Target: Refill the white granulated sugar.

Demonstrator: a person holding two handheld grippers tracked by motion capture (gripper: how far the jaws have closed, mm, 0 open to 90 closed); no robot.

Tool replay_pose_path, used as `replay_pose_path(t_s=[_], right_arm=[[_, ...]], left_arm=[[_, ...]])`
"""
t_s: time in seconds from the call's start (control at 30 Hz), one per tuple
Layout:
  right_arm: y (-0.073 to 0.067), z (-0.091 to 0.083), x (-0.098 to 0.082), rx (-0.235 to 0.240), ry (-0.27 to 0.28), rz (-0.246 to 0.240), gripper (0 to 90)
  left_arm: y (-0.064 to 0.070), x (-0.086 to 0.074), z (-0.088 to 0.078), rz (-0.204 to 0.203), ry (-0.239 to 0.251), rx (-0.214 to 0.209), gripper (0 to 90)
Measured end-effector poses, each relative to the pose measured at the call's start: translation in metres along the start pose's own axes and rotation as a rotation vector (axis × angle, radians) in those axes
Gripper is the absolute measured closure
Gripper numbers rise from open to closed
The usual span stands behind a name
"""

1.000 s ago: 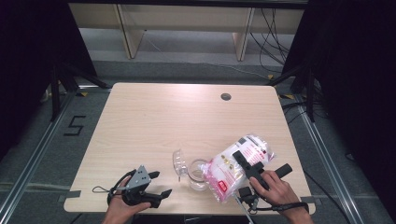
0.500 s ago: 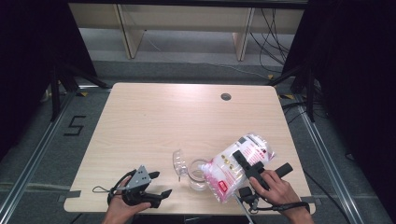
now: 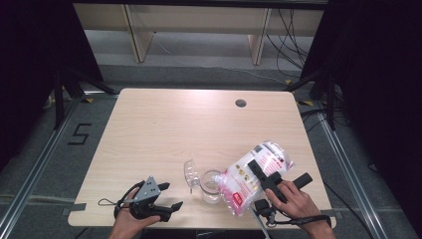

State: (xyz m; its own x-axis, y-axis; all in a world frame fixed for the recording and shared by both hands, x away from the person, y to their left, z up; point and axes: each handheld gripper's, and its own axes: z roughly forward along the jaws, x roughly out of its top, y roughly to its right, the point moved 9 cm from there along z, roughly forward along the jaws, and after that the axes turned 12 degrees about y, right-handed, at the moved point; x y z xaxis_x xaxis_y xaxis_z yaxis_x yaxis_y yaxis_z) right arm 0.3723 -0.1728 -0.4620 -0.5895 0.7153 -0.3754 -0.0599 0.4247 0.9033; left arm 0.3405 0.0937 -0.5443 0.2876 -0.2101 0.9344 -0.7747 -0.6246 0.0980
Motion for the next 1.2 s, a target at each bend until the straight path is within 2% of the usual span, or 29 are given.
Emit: replay_pose_path(t_s=[0.17,0.27,0.3,0.43,0.53,0.67,0.7,0.97,1.07,1.1,1.13,1.2], right_arm=[[0.0008,-0.0011,-0.0009,-0.001,-0.003,0.01,52.3],[0.001,-0.0013,-0.0015,0.002,-0.008,0.003,52.4],[0.0022,-0.001,-0.0017,0.007,-0.004,-0.015,52.4],[0.0012,-0.001,-0.0016,0.01,-0.009,-0.013,52.5],[0.0012,0.0001,-0.001,0.018,-0.001,-0.038,52.7],[0.0005,0.0003,-0.0005,0.022,0.0,-0.038,52.7],[-0.0015,0.0,-0.0004,0.045,-0.009,-0.034,52.8],[-0.0013,0.0003,-0.0008,0.048,-0.01,-0.055,53.1],[-0.0022,0.0001,-0.0014,0.056,-0.01,-0.04,53.2],[-0.0022,0.0001,-0.0014,0.056,-0.01,-0.04,53.2],[-0.0006,-0.0006,-0.0016,0.024,-0.01,-0.042,53.3],[-0.0003,-0.0007,-0.0018,0.033,-0.011,-0.048,53.4]], left_arm=[[0.0008,0.0007,0.0015,-0.011,0.017,-0.003,21.7],[0.0006,0.0006,0.0011,-0.01,0.014,-0.001,21.7],[0.0007,0.0006,0.0013,-0.011,0.015,-0.001,21.7],[0.0007,0.0007,0.0007,-0.01,0.011,-0.005,21.7],[0.0008,0.0004,0.001,-0.012,0.012,-0.005,21.7],[0.0006,0.0006,0.001,-0.011,0.014,-0.002,21.7],[0.0,0.0004,0.0008,-0.007,0.012,0.0,21.7],[0.0002,0.0001,0.0007,-0.008,0.008,-0.003,21.7],[0.0004,0.0006,0.0008,-0.007,0.014,-0.003,21.7],[0.0004,0.0006,0.0008,-0.007,0.014,-0.003,21.7],[0.0006,0.0005,0.0009,-0.009,0.014,-0.003,21.7],[0.0007,0.0005,0.001,-0.01,0.014,-0.002,21.7]])
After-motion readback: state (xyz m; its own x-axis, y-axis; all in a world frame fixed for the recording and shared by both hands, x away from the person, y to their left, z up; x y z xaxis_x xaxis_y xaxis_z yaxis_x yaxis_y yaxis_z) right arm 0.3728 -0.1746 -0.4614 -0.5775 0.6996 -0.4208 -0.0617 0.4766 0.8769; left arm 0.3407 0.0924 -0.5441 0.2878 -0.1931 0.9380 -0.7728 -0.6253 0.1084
